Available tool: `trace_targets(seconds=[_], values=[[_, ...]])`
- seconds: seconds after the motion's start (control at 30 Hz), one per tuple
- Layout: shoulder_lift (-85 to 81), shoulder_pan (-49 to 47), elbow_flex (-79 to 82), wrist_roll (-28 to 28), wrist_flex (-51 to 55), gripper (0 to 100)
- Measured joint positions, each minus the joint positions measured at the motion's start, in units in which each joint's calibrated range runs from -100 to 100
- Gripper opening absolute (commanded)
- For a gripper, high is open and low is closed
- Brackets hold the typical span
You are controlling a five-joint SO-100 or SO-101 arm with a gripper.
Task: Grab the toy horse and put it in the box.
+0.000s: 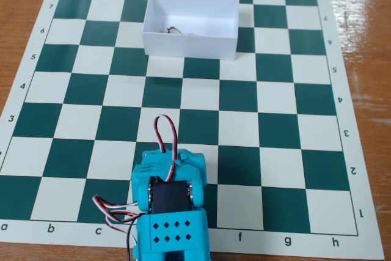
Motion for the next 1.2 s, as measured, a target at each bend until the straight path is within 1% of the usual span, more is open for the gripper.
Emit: trace_targets(seconds=[0.1, 0.23, 1.2], values=[[0.0, -1.0, 0.0, -0.1, 4.3, 0], [0.0, -1.3, 0.0, -0.2, 5.7, 0], [0.0, -1.3, 0.0, -0.2, 5.8, 0]])
